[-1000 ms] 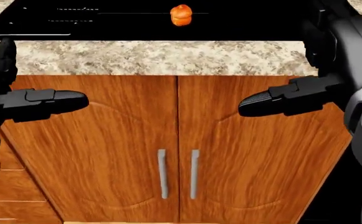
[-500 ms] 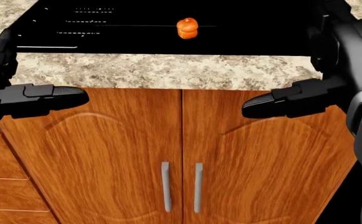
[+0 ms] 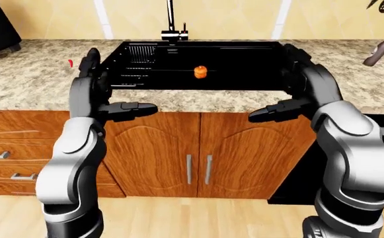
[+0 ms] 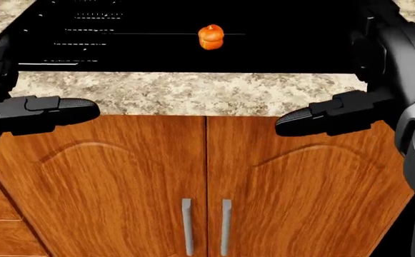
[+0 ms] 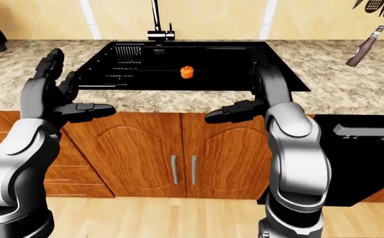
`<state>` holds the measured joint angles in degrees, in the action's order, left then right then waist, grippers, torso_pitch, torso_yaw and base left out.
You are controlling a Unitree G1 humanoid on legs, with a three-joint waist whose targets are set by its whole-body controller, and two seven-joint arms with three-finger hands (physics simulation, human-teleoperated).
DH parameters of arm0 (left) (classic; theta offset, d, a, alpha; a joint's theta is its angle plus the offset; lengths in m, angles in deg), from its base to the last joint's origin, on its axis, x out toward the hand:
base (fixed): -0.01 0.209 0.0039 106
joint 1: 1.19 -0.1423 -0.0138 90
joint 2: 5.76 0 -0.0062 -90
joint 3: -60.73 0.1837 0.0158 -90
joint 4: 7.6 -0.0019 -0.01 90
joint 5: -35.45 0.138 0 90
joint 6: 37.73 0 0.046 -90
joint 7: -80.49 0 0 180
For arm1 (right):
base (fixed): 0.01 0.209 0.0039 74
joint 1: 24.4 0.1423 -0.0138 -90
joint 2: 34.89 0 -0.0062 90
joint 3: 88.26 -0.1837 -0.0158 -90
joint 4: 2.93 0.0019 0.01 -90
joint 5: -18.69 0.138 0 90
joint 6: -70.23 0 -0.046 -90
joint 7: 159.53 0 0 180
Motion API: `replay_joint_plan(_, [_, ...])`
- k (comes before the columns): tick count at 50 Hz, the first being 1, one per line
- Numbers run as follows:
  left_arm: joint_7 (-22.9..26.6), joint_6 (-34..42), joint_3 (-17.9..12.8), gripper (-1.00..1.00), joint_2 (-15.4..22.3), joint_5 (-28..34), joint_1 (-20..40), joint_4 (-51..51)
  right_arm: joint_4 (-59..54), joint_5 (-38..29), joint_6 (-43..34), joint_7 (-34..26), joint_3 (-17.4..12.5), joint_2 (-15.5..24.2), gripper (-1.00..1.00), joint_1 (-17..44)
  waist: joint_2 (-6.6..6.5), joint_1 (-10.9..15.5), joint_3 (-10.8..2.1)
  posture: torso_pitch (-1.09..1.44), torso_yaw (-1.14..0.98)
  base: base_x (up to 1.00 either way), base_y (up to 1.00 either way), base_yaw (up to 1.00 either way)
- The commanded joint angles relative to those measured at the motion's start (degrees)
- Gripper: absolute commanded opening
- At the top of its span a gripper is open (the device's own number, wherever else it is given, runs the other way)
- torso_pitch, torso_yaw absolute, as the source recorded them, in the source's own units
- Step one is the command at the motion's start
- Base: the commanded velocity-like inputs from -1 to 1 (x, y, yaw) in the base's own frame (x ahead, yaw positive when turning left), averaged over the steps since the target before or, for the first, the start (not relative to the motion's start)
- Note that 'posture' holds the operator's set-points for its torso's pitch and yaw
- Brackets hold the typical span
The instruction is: Turn the sink spout to the right.
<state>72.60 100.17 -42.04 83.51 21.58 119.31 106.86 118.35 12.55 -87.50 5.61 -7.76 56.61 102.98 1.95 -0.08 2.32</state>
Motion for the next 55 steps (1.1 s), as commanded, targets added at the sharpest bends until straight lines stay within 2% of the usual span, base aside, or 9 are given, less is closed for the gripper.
replay_joint_plan(1, [-0.2, -1.5, -1.3, 1.00, 1.1, 0.1, 1.8, 1.9, 1.7, 0.0, 1.2, 0.1, 0.2, 0.4, 1.00, 2.3, 0.69, 0.4, -1.35, 0.00, 0.00, 0.13, 0.00, 0.00])
replay_joint_plan(10, [-0.5, -1.2, -1.7, 1.00, 1.4, -0.4, 1.9, 2.0, 1.9, 0.1, 1.3, 0.1, 0.1, 0.3, 1.00, 2.0, -7.21, -0.4, -1.72, 0.00, 0.00, 0.14, 0.00, 0.00])
replay_joint_plan(19, [-0.7, -1.2, -1.8, 1.00, 1.8, -0.7, 2.0, 2.0, 1.8, 0.2, 1.1, 0.0, 0.1, 0.4, 1.00, 2.2, -3.19, 0.4, -1.18, 0.00, 0.00, 0.14, 0.00, 0.00])
replay_joint_plan(23, [-0.8, -1.1, -1.8, 1.00, 1.9, -0.8, 2.2, 1.9, 1.6, 0.2, 0.8, 0.0, 0.2, 0.6, 1.00, 2.7, 2.18, 0.7, -2.04, 0.00, 0.00, 0.14, 0.00, 0.00])
replay_joint_plan(32, [-0.9, -1.4, -2.2, 1.00, 2.4, -1.1, 2.6, 1.1, 1.3, 0.0, 0.6, -0.1, 0.3, 0.8, 1.00, 3.3, -2.25, 0.1, -0.45, 0.00, 0.00, 0.16, 0.00, 0.00])
replay_joint_plan(36, [-0.9, -1.2, -2.3, 1.00, 2.5, -1.3, 2.6, 1.2, 1.3, 0.0, 0.5, -0.1, 0.4, 0.7, 1.00, 3.4, -7.93, -0.6, -1.74, 0.00, 0.00, 0.19, 0.00, 0.00])
replay_joint_plan(45, [-1.1, -1.1, -2.5, 1.00, 2.8, -1.8, 2.4, 1.4, 1.5, -0.1, 0.8, -0.1, 0.3, 0.5, 1.00, 2.8, -3.18, 0.5, -1.00, 0.00, 0.00, 0.19, 0.00, 0.00])
replay_joint_plan(49, [-1.2, -1.2, -2.5, 1.00, 2.8, -1.9, 2.5, 1.3, 1.3, 0.0, 0.8, -0.1, 0.3, 0.5, 1.00, 3.0, 2.40, 0.9, -2.08, 0.00, 0.00, 0.19, 0.00, 0.00])
replay_joint_plan(55, [-1.3, -1.2, -2.5, 1.00, 2.8, -2.0, 2.3, 1.4, 1.3, 0.0, 0.9, -0.1, 0.3, 0.4, 1.00, 2.8, -0.53, 0.1, -1.11, 0.00, 0.00, 0.23, 0.00, 0.00])
